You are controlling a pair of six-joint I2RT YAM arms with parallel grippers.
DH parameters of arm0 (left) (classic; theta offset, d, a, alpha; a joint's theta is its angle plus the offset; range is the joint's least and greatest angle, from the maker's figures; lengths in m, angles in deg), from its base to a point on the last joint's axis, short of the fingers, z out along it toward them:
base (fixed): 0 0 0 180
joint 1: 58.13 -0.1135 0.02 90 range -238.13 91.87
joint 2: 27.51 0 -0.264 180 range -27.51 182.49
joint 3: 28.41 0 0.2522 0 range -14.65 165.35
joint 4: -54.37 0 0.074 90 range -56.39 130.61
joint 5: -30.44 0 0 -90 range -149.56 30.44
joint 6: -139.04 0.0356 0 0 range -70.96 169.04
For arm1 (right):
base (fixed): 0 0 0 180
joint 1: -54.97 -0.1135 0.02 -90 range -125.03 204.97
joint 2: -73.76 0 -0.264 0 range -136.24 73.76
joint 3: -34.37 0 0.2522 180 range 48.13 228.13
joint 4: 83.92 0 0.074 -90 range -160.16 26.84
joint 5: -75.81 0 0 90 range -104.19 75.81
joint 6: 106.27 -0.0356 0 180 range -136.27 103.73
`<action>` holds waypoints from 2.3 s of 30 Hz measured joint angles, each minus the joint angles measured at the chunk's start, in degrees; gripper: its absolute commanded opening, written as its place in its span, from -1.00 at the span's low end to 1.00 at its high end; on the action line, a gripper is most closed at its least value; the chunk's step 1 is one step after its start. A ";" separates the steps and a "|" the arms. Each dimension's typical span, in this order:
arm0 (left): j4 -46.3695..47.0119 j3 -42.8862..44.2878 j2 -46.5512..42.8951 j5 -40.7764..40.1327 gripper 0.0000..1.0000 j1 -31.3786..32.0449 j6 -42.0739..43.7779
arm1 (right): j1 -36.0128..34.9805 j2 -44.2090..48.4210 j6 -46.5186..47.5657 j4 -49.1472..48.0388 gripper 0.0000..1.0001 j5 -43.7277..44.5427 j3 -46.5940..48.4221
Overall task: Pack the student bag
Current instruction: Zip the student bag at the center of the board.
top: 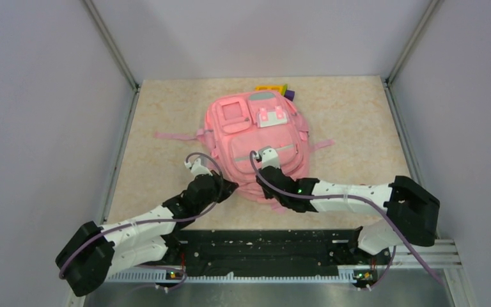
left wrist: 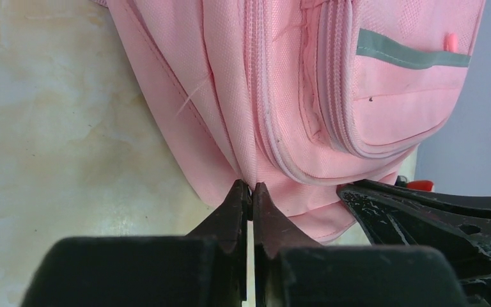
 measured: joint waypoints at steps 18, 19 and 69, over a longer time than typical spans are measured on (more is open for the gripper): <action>-5.64 11.72 10.10 9.46 -1.00 -25.00 22.01 | 11.28 5.11 3.21 0.72 -1.00 0.37 -3.34; -5.70 12.61 11.34 9.60 -1.00 -25.92 23.10 | 12.28 5.11 3.41 -0.22 -1.00 0.22 -3.87; -15.78 11.74 4.39 3.39 -1.00 -9.25 17.57 | 16.06 3.06 3.58 -8.28 -1.00 2.67 -6.93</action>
